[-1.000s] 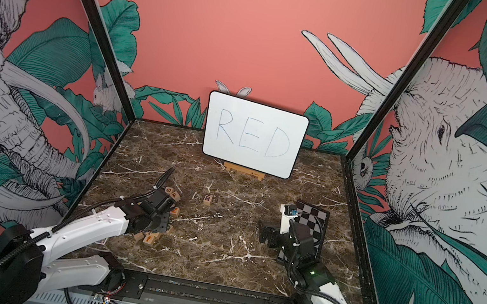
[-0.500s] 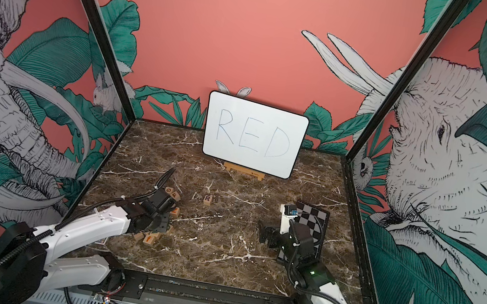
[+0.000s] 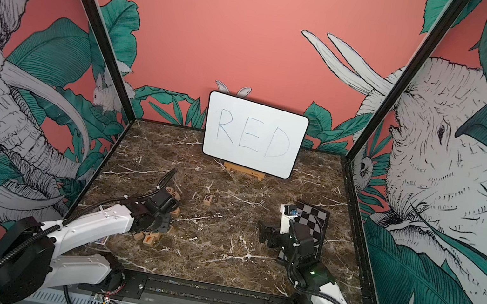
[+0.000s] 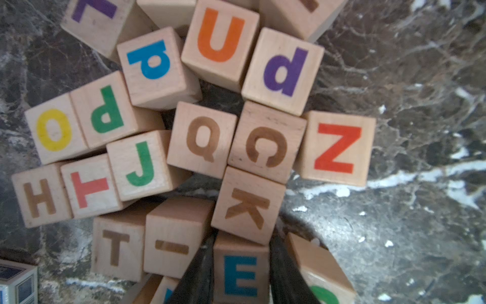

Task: Assemble the uppercase word "red" with letter blocks
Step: Pick up the letter block from the center of the board, then place the letter block at the center of the board.

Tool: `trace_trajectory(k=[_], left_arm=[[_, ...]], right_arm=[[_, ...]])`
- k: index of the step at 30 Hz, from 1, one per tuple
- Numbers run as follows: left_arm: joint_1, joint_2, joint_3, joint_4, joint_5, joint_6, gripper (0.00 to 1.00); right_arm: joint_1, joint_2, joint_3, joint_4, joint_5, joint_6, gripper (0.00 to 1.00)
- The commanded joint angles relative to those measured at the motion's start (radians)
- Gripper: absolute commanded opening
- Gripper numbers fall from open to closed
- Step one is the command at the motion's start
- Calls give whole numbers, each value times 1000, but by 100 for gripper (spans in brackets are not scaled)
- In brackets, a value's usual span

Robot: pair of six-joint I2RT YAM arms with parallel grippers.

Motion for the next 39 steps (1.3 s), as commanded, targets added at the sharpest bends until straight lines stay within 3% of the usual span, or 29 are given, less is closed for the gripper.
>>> trace_trajectory(k=[1, 20, 29, 33, 39], left_arm=[[3, 15, -10, -8, 10, -16, 35], [2, -98, 78, -133, -16, 32, 28], [-7, -180, 159, -155, 138, 60, 22], [-91, -186, 192, -114, 171, 52, 22], [-238, -86, 277, -103, 148, 9, 20]], right_arm=[[6, -6, 7, 36, -8, 7, 97], [6, -5, 8, 39, -22, 3, 97], [6, 37, 12, 84, -145, -7, 98], [16, 67, 13, 114, -197, -14, 98], [48, 109, 30, 110, -196, -34, 98]])
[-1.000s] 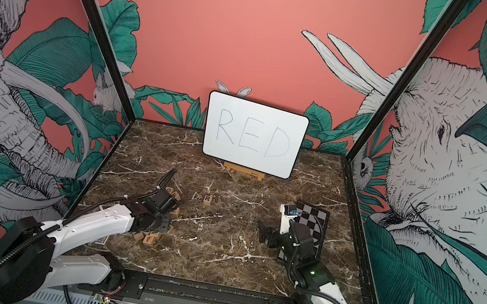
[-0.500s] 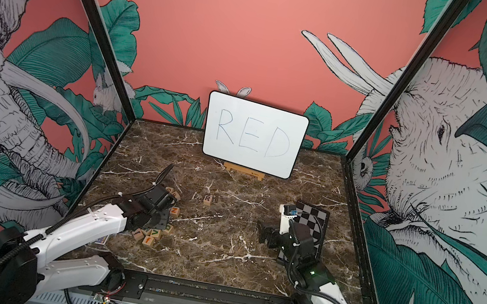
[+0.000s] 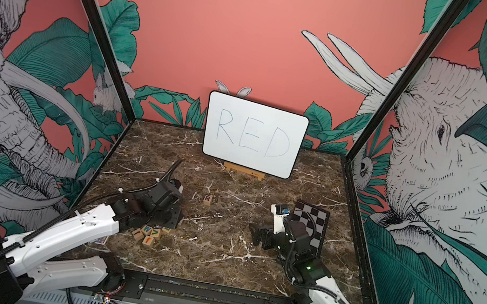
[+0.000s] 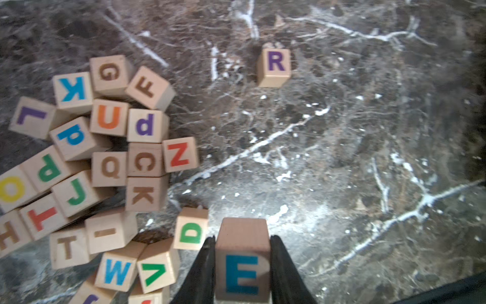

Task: Assemble the uppercase word "red" with letter blocks
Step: Place the letter block at the center of the board.

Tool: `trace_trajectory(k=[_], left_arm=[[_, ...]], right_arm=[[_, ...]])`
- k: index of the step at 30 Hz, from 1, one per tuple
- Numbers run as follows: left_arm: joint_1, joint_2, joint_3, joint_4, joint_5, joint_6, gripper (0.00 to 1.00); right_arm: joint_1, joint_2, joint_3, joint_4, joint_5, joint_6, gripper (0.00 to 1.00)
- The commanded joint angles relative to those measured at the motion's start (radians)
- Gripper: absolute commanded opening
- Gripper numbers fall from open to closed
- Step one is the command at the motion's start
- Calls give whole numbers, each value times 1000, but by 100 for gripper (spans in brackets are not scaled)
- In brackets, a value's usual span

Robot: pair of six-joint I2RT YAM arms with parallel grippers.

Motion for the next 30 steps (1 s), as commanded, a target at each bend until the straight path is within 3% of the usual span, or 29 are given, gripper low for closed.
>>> trace_trajectory(k=[1, 14, 24, 30], left_arm=[[-52, 47, 46, 22, -4, -27, 20], [-152, 192, 135, 96, -84, -61, 23], [-166, 486, 344, 98, -107, -10, 22], [-165, 628, 443, 72, -197, 5, 22]], right_arm=[[22, 17, 32, 43, -19, -25, 98], [69, 26, 50, 11, 58, -51, 97], [69, -39, 36, -21, 152, -49, 97], [69, -59, 34, -32, 170, -47, 98]])
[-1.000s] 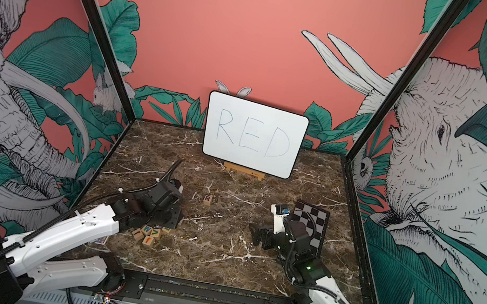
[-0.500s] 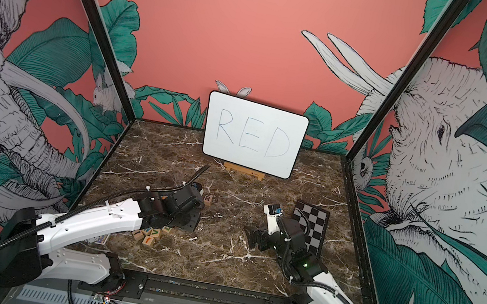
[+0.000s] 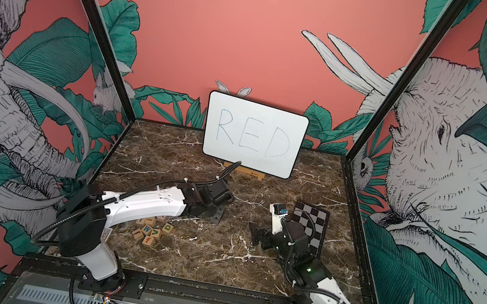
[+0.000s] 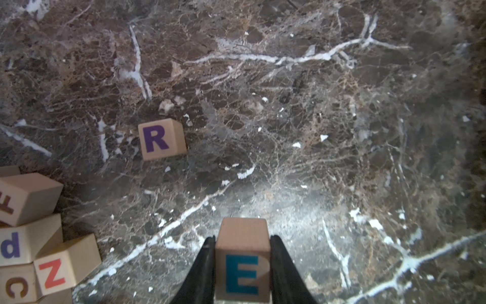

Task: Assemble the uppercase word "red" with letter blocks
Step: Place the letter block at the center of the board.

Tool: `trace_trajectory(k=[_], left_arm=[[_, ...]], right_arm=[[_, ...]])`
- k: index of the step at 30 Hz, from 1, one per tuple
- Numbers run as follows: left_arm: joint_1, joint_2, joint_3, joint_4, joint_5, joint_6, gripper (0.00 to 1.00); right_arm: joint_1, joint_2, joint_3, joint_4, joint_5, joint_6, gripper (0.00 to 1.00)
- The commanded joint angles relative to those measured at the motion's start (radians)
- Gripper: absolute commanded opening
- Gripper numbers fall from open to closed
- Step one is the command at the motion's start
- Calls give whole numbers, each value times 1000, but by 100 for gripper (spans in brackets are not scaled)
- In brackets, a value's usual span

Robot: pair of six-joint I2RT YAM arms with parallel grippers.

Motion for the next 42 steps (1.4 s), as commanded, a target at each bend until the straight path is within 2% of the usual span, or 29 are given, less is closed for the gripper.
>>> trace_trajectory(k=[1, 7, 10, 25, 42], left_arm=[[-4, 43, 64, -21, -87, 12, 22], [-3, 151, 142, -17, -140, 13, 22], [1, 166, 136, 10, -178, 6, 22], [66, 222, 117, 64, -131, -1, 23], [81, 267, 132, 81, -154, -12, 23]], right_arm=[[5, -17, 7, 6, 32, -8, 98], [5, -25, 6, 4, 38, -6, 98], [5, -27, 6, 2, 37, -4, 98], [5, -20, 6, 7, 35, -4, 98], [5, -6, 6, 15, 30, -4, 98]])
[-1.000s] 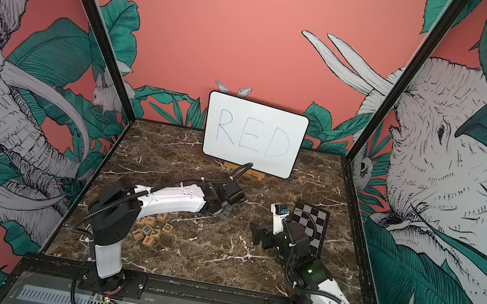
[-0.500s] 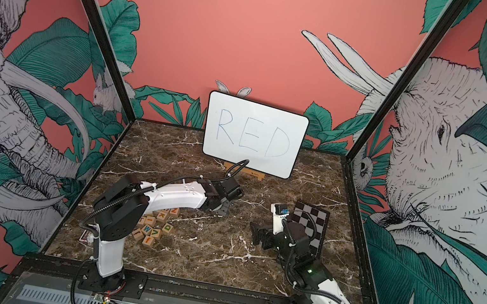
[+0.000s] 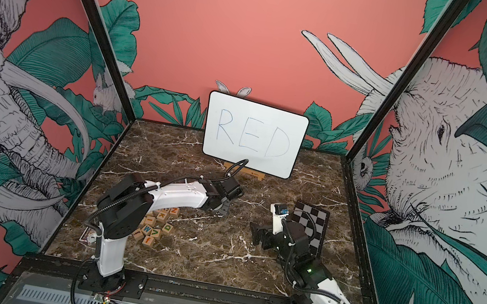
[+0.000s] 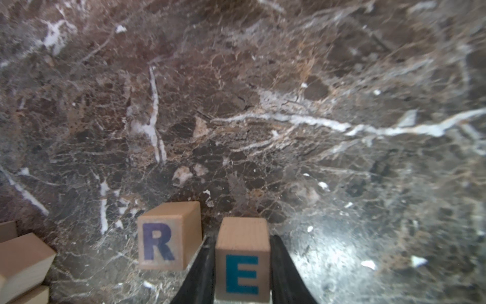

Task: Assemble the uppercase word "red" with letter blocks
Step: Place the letter block at the center of the board.

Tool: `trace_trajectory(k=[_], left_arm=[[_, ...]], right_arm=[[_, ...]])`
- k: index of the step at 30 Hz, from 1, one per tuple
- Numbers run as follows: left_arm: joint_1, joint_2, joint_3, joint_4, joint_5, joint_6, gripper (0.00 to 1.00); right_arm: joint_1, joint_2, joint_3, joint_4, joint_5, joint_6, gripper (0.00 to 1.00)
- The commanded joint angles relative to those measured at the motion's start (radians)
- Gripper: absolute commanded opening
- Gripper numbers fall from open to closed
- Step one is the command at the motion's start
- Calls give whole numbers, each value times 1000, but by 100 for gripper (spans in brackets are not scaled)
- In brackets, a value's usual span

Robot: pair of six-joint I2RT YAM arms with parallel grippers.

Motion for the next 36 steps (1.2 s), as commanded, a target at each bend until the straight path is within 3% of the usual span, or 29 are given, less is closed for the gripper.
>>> trace_trajectory(k=[1, 26, 36], left_arm=[[7, 2, 15, -13, -25, -14, 23], [31, 8, -3, 12, 11, -57, 30], [33, 1, -2, 18, 20, -59, 43]], right_arm=[[5, 1, 5, 17, 8, -3, 98], [5, 4, 7, 18, 1, -3, 98], [6, 9, 7, 20, 1, -6, 98]])
